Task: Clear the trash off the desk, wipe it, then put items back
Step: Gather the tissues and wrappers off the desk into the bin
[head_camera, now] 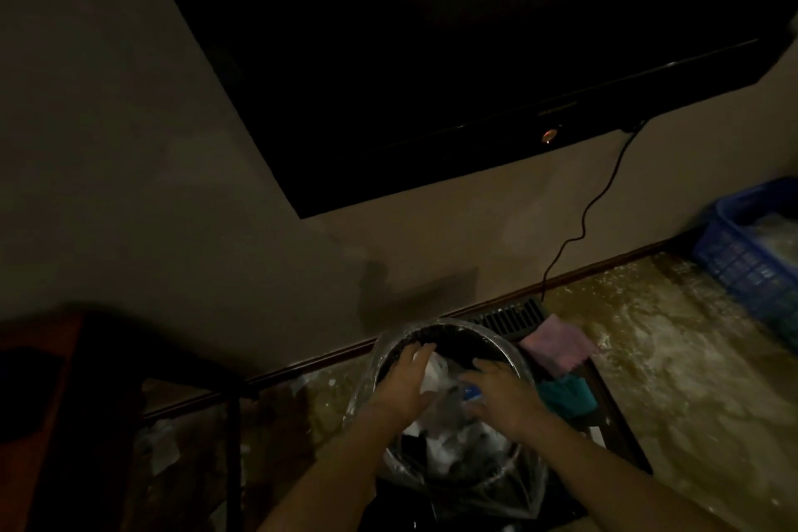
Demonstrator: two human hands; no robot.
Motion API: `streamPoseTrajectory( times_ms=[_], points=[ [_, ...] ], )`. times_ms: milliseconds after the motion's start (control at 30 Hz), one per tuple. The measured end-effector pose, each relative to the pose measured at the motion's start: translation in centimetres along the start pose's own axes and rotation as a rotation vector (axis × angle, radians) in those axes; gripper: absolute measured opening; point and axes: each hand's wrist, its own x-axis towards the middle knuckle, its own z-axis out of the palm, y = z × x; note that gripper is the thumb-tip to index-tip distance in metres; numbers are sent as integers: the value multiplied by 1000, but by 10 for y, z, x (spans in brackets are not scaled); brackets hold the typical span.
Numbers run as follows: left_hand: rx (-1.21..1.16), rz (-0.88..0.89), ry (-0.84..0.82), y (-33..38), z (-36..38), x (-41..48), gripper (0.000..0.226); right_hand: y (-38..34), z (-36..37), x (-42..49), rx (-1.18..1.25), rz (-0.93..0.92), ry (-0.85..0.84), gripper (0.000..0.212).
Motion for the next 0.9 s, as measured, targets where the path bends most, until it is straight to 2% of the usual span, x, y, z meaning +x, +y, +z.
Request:
streamPoseTrajectory(
  times_ms=[200,467,667,767,900],
  points=[
    [13,-114,153,16,-6,-55,60,-6,-10,-25,6,-130,55,49],
    [24,-298,370,24,-4,-144,55,-44,-26,-59,-80,-344,48,47],
    [-39,-521,544,-17,-17,-232,56,-119,-26,-69,-214,-548,67,53],
    [-89,-559,602,-40,-10,-285,58,-160,-8,-78,-344,-621,35,48],
    [-168,-598,682,-85,9,-368,56,-229,32,-92,-385,-705,-3,48]
  ],
)
